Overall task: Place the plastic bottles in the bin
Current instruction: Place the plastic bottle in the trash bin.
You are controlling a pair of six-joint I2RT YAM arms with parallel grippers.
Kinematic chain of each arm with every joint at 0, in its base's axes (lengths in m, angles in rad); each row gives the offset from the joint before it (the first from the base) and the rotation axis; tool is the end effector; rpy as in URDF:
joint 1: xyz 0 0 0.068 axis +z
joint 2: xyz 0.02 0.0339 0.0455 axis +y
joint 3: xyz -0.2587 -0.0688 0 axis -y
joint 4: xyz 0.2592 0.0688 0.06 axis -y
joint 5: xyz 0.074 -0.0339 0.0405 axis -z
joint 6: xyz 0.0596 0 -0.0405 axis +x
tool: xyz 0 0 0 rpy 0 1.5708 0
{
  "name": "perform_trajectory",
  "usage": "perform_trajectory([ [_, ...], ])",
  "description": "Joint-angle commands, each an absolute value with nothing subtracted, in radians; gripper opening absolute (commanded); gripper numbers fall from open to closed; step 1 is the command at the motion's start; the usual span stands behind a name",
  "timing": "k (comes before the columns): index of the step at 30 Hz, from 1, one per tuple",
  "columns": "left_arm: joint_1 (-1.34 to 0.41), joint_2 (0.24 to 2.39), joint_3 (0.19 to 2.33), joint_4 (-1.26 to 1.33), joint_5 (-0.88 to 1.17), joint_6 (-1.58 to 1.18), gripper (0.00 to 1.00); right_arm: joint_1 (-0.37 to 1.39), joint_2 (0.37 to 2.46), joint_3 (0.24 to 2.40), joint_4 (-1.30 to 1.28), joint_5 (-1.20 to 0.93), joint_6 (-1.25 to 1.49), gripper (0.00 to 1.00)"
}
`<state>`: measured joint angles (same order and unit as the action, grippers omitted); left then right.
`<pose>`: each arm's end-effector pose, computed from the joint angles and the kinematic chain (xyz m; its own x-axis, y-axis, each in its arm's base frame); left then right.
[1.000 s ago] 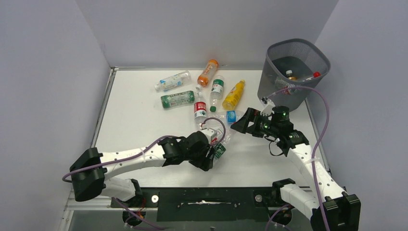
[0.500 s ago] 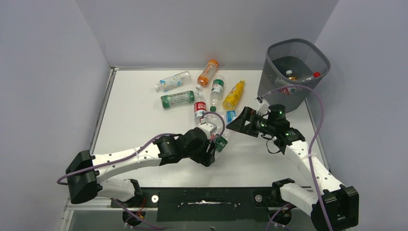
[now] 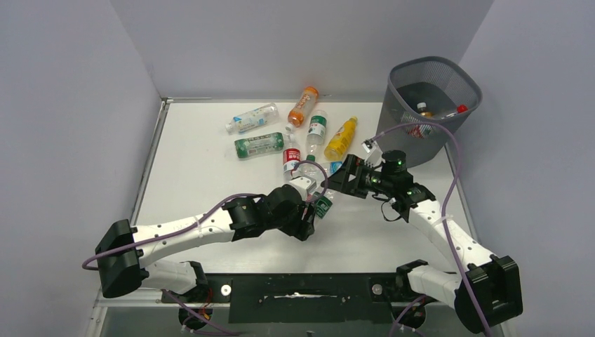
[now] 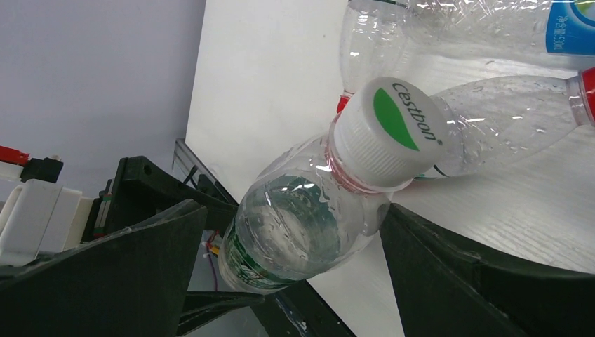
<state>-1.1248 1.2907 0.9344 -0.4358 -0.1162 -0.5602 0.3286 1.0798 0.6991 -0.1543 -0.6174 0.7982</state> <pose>0.1382 -0.2730 0.2331 -0.7176 0.2773 -0.6388 0.5662 0.7664 -0.3033 0.2410 0.1186 0.2385 -0.8628 0.3227 -0.3891 -0.1671 0.5443 0.8221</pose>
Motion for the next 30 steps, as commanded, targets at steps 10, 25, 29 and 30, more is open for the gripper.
perform_trajectory([
  [10,-1.131,1.278,1.009,-0.343,-0.114,-0.532,0.51,0.375,1.108,0.721,-0.039,-0.629,0.825,0.54],
  [25,-1.131,1.240,1.019,-0.376,-0.135,-0.515,0.76,0.388,1.061,0.770,-0.162,-0.510,0.762,0.46],
  [29,-1.131,1.223,1.014,-0.378,-0.138,-0.520,0.79,0.387,1.046,0.789,-0.200,-0.472,0.744,0.45],
  [30,-1.131,1.221,1.013,-0.380,-0.138,-0.521,0.80,0.388,1.041,0.792,-0.205,-0.465,0.740,0.45],
])
